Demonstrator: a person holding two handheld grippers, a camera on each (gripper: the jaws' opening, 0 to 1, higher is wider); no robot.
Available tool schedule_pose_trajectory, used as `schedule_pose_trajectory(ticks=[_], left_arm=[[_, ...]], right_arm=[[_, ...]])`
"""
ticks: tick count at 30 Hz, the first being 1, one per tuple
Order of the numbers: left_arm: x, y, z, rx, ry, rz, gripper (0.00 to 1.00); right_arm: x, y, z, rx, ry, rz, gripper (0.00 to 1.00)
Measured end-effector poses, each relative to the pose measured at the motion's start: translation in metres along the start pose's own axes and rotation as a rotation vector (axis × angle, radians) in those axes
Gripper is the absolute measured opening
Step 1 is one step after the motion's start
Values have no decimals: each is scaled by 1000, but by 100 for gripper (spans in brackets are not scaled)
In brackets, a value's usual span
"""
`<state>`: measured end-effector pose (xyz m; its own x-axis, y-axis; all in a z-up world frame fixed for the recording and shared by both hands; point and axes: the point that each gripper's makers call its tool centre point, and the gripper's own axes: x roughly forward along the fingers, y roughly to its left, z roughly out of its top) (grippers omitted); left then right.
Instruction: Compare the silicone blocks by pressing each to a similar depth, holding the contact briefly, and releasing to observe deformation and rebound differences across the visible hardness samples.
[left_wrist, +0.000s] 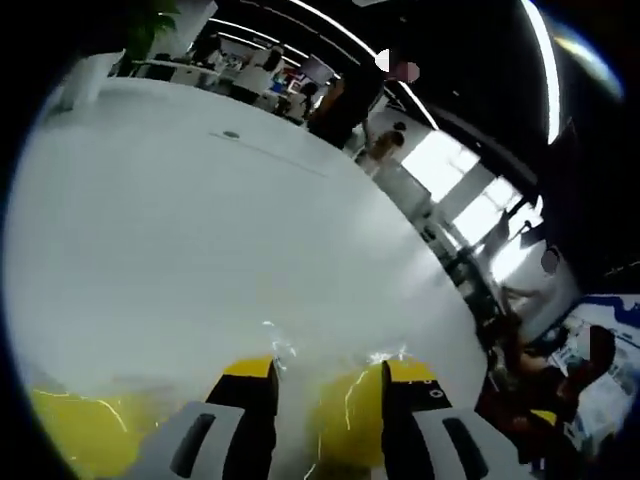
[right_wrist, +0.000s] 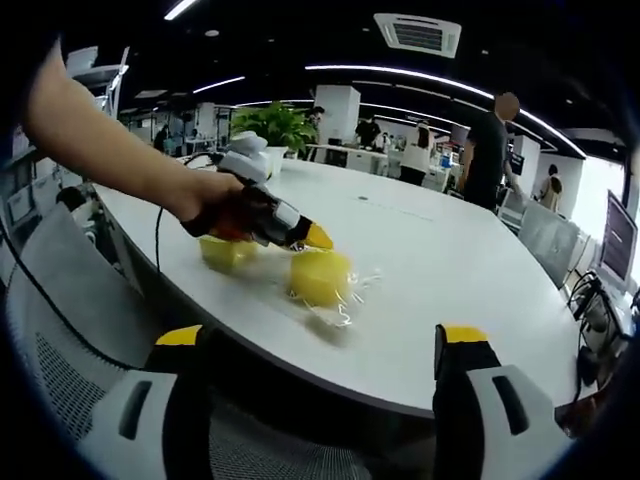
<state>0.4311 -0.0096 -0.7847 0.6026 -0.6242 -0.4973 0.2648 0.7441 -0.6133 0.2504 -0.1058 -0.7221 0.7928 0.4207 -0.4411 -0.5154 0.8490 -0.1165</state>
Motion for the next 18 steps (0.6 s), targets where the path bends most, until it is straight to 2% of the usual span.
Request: schedule_pose_trajectory(ticks=[2,4,6,9,15,17,18], left_arm=[[4,5,-1,-19,6,13,35],[6,10,2,-85,-3,23,29],[6,12,3,-84,-5,28,25],[8,11,2,-107,-8,16,24],[13,6,2,-102,-15,5,24],[13,5,2,-97,-27,11,16],[12,5,3,-99,-39,14,7]], right_arm=[[0,1,0,-1,0,3,87],[0,1,1,2,-4,4,87],[1,0,0,0,0,2,87],[1,0,0,-1,1,2,87],[1,0,-2,-4,9,1,87],[1,0,-2,-5,10,-1,87],[1,0,-2,-6,11,-2,86]])
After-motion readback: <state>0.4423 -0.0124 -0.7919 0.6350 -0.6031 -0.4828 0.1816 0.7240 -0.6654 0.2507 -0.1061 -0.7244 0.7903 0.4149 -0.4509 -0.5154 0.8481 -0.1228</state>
